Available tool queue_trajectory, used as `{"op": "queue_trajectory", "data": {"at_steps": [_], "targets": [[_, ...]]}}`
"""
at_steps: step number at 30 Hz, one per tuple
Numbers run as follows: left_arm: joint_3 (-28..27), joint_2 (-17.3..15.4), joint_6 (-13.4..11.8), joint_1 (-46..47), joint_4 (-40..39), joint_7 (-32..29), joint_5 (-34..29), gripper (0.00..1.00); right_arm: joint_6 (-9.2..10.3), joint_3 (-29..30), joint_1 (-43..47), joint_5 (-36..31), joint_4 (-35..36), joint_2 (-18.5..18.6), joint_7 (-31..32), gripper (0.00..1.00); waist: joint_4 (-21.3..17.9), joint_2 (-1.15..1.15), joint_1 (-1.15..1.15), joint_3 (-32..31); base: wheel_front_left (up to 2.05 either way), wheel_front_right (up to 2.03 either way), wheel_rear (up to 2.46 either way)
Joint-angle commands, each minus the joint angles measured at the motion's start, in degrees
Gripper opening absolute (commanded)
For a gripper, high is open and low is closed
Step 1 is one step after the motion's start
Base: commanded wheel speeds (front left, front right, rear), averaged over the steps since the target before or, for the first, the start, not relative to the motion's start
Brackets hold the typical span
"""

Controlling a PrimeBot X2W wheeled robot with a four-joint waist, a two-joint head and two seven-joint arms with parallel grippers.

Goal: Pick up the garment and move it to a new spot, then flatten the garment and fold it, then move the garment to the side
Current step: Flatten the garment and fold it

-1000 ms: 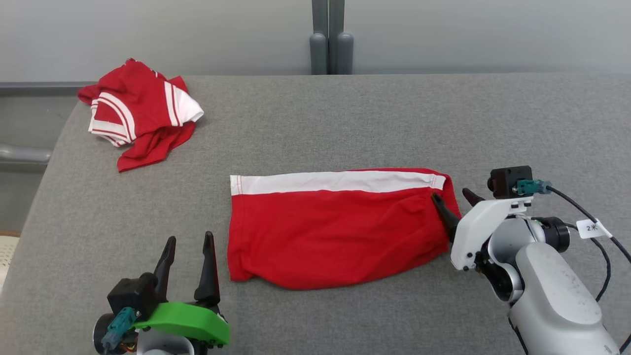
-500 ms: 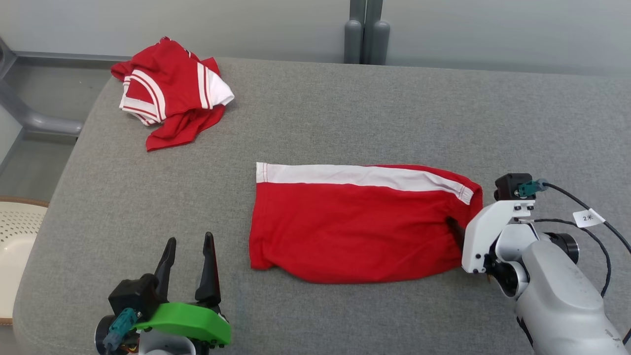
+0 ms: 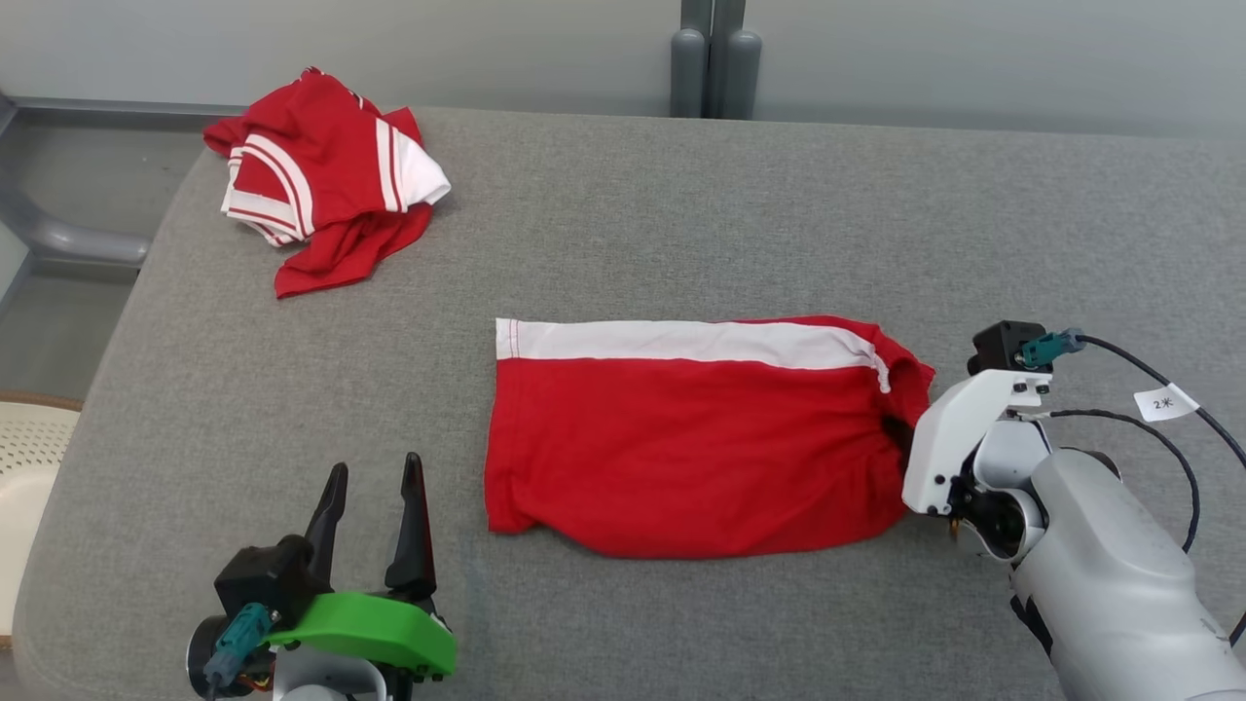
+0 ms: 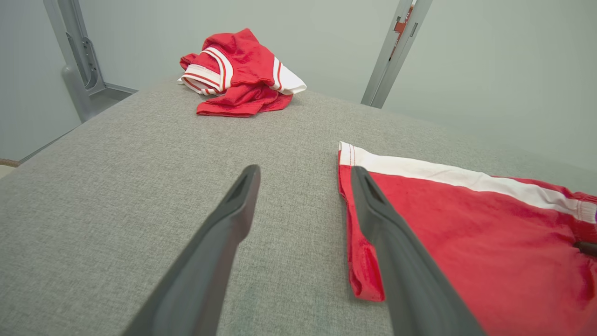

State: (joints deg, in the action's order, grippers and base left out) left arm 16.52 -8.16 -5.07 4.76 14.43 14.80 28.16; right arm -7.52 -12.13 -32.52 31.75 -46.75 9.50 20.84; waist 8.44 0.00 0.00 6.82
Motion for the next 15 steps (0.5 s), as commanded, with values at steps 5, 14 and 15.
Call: {"op": "queue_trajectory", "data": {"at_steps": [5, 14, 15], "targets": [[-0.1, -0.3, 0.0, 0.5, -0.4, 0.4, -0.6, 1.00, 0.06, -2.9, -1.1, 3.4, 1.7, 2.9, -0.3, 0.00, -2.3, 0.00, 0.00, -0.6, 0.00, 0.00, 0.00], [0.6, -0.6, 0.1, 0.1, -1.2, 0.3, -0.8, 1.00, 0.06, -4.5, 0.0, 9.1, 6.1, 11.0, 3.2, 0.00, -6.0, 0.00, 0.00, -1.0, 0.00, 0.00, 0.00], [0.7, -0.6, 0.1, 0.2, -1.3, 0.2, -0.8, 1.00, 0.04, -4.7, 0.2, 9.6, 6.7, 11.6, 3.6, 0.00, -6.4, 0.00, 0.00, -1.0, 0.00, 0.00, 0.00]]}}
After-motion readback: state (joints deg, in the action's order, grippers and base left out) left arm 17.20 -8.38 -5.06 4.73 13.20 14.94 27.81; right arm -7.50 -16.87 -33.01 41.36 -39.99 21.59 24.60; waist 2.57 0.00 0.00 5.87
